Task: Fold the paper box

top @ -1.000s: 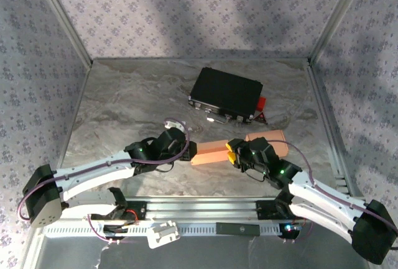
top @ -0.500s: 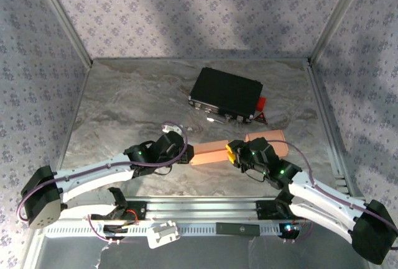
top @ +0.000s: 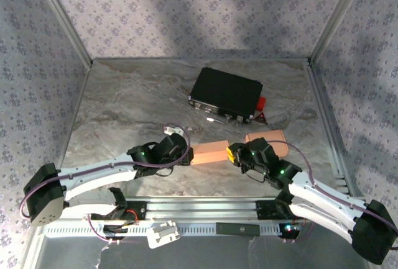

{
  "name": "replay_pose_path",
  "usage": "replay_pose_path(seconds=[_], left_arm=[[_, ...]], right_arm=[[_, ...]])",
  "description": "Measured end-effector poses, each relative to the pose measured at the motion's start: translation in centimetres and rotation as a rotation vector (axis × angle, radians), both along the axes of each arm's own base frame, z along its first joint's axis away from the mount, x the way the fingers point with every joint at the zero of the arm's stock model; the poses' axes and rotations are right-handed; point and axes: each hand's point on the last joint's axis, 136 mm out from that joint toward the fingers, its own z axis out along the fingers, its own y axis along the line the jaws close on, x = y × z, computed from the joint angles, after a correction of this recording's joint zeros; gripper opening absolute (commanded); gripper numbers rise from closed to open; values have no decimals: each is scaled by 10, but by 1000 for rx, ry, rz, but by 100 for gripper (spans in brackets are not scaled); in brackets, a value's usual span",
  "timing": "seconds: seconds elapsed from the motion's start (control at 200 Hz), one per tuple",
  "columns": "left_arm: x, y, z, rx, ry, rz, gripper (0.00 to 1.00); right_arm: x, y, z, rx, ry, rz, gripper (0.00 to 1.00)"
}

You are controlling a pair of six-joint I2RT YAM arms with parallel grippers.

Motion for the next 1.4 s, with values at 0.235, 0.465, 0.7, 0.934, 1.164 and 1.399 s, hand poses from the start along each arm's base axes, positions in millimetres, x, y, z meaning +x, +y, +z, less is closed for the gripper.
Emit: replay_pose_path(seconds=[0.235, 0.465, 0.7, 0.934, 1.164, 1.399], left_arm=[[-1, 0, 0, 5, -6, -1, 10], [-1, 0, 0, 14, -15, -2, 11], [-2, 1, 1, 26, -21, -10, 13], [-3, 3, 2, 61, -20, -27, 16], [-3, 3, 7, 76, -30, -44, 25], [-3, 11, 39, 53, -90, -46, 27]], right_arm=[[-2, -5, 3, -70, 13, 15, 45], [-15, 8, 26, -173, -16, 57, 79], [-10, 55, 23, -228, 80, 50, 87], [4, 77, 13, -235, 167, -31, 88], [15, 95, -6, -223, 229, -64, 68], [16, 98, -10, -188, 180, -35, 49]])
